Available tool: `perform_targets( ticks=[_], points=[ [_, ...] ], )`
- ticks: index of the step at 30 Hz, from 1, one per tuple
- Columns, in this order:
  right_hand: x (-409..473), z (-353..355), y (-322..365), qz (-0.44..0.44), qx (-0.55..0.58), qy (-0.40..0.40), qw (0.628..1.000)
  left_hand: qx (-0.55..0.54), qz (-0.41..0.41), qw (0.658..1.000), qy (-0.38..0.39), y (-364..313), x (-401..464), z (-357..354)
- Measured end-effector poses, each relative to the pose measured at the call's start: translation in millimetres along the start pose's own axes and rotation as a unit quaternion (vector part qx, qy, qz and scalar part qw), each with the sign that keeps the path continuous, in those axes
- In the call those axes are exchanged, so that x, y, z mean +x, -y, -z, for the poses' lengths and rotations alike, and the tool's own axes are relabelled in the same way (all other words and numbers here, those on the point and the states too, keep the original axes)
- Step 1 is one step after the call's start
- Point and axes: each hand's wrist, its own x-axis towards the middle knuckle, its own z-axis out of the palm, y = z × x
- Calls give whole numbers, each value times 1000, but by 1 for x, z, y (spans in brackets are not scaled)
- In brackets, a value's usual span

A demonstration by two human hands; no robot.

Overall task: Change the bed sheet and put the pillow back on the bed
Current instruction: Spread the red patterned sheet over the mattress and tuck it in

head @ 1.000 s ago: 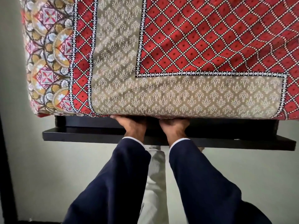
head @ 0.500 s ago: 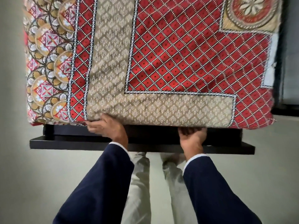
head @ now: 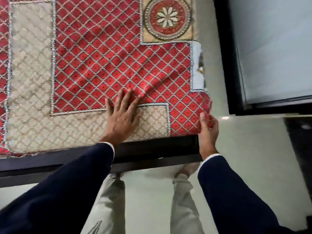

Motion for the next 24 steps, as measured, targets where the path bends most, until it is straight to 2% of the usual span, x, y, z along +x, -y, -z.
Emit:
perform_targets(
  ticks=[3, 8, 11, 13, 14, 16, 19, 21, 24],
  points=[
    [27, 25, 11, 61, -94, 53, 992, 25, -27, 999, 23, -79, 27, -11],
    [68, 57, 45, 62, -142, 207, 966, 3, 16, 999, 51, -168, 62, -9],
    [76, 74, 34, -33, -115, 196, 973, -14, 48, 995, 83, -191, 73, -4],
    [79, 79, 23, -87, -129, 149, 977, 14, 26, 995, 92, -200, 75, -1],
    [80, 78, 22, -88, -165, 141, 972, 37, -4, 995, 96, -203, 75, -1],
    [80, 73, 28, -34, -274, 154, 949, 97, -76, 986, 108, -209, 77, -3],
    [88, 76, 46, 87, -430, 195, 877, 175, -136, 967, 124, -224, 85, -12],
    [102, 89, 56, 98, -440, 240, 860, 212, -131, 959, 135, -236, 93, -18],
    [124, 115, 68, 46, -407, 315, 856, 247, -108, 948, 167, -255, 105, -24]
  ],
)
